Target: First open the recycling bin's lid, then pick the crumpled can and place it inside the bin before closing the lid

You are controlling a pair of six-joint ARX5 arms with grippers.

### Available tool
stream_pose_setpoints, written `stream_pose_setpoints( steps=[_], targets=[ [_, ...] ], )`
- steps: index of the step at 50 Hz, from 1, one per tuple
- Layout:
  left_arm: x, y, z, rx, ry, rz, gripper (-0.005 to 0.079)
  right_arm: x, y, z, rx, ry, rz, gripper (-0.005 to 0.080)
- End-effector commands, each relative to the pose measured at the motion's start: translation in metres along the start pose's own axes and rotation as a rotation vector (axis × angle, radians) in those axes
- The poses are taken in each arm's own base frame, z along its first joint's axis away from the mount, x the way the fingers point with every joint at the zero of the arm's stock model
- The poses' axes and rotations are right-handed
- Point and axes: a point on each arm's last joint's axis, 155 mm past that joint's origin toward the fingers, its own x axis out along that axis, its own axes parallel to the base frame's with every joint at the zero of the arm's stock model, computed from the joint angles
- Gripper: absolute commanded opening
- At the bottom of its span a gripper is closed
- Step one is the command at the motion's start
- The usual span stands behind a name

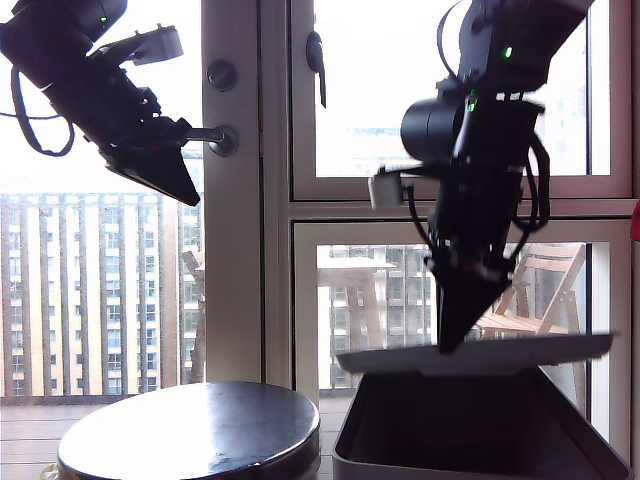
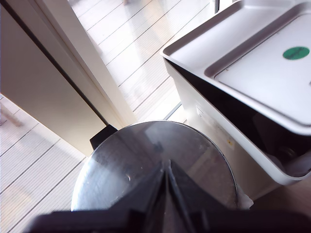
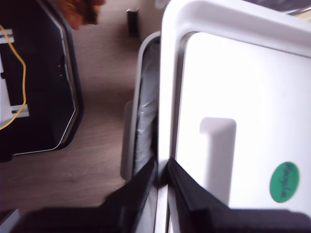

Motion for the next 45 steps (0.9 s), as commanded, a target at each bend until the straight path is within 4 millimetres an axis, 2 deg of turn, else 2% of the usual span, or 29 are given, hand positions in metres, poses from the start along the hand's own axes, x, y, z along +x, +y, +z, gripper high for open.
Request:
stream_pose_setpoints(
  steps=[1,14,23,29,38,45],
  targets=[
    [-0.001,0.004,-0.001,-0.012,-0.004,0.006,-0.0020,0.009,-0.010,0.002,-0.012,-0.004,-0.017,-0.0013],
    [-0.002,0.012,-0.004,-0.031,-0.001,0.020,-0.0020,0.046,0.000,-0.007,-0.004,0.023,0.052,-0.0013],
    [-0.002,0.013,-0.004,-0.032,-0.002,0.020,-0.0020,0.065,0.009,-0.011,0.002,0.035,0.094,-0.0013],
    [-0.002,0.013,-0.004,-0.032,-0.002,0.020,-0.0020,0.070,0.012,-0.012,0.010,0.034,0.108,0.0007],
    [-0.002,0.012,-0.002,-0.030,-0.012,0.014,-0.0020,0.070,0.009,-0.010,0.014,0.029,0.098,0.0157],
    [-0.002,0.012,-0.002,-0.030,-0.014,0.012,-0.0020,0.070,0.012,-0.012,0.032,0.036,0.108,0.0165]
  ],
)
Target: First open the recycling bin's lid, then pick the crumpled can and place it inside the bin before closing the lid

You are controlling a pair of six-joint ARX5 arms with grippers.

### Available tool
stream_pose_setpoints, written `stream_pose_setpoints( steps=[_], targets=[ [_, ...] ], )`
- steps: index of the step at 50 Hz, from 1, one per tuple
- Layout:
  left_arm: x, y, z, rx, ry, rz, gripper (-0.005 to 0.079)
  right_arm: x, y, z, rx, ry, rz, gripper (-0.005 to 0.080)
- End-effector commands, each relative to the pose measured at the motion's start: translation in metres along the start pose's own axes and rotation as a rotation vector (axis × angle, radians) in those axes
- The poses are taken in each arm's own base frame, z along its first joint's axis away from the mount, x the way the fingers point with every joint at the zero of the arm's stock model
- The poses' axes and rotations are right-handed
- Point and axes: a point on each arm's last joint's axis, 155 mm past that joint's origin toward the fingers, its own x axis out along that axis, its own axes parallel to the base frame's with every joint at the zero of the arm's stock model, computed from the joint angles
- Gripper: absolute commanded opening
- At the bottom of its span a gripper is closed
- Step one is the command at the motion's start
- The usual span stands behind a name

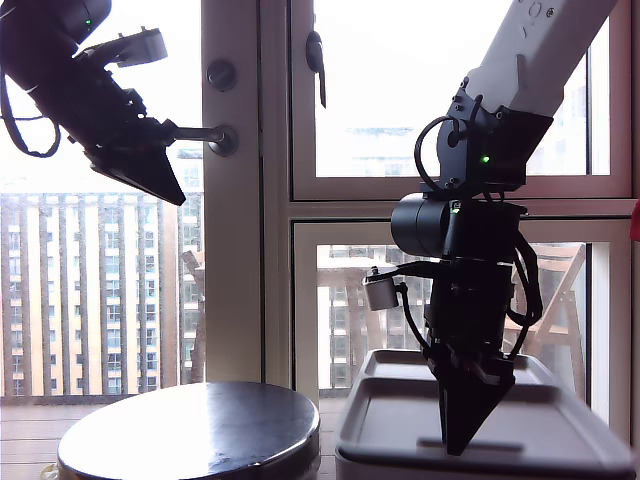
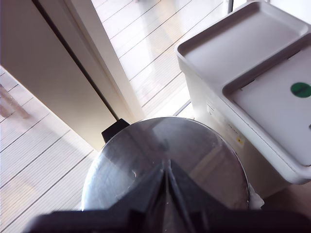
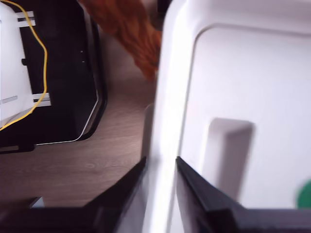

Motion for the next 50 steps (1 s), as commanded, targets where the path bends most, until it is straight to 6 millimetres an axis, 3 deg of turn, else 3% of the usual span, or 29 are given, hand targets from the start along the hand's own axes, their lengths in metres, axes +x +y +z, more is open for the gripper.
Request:
stream_pose_setpoints(
  steps=[1,10,16,21,33,42,50],
  targets=[
    [0.000,0.000,0.001,-0.005,-0.009,-0.002,-0.0020,-0.001,-0.005,0.001,0.020,-0.005,-0.009,0.0165],
    [0.000,-0.002,0.002,-0.005,-0.012,-0.008,-0.0020,-0.002,0.004,-0.004,0.028,0.016,0.027,0.0152],
    [0.000,-0.002,0.001,-0.006,-0.010,-0.013,-0.0020,-0.009,0.008,-0.005,0.083,0.022,0.036,-0.0021],
    [0.000,-0.004,0.000,-0.007,-0.007,-0.021,-0.0020,-0.020,0.004,-0.001,0.155,0.009,0.013,-0.0010],
    [-0.001,-0.015,-0.002,-0.052,-0.003,-0.079,-0.0020,-0.050,-0.007,0.010,0.515,-0.050,-0.048,-0.0010],
    [-0.004,-0.013,0.003,-0.082,-0.019,-0.073,-0.0020,-0.074,-0.033,0.029,0.747,-0.221,-0.087,-0.0010],
    [-0.009,0.002,0.003,-0.105,-0.029,-0.043,-0.0020,-0.123,-0.075,0.038,0.850,-0.395,-0.240,-0.0010]
  ],
)
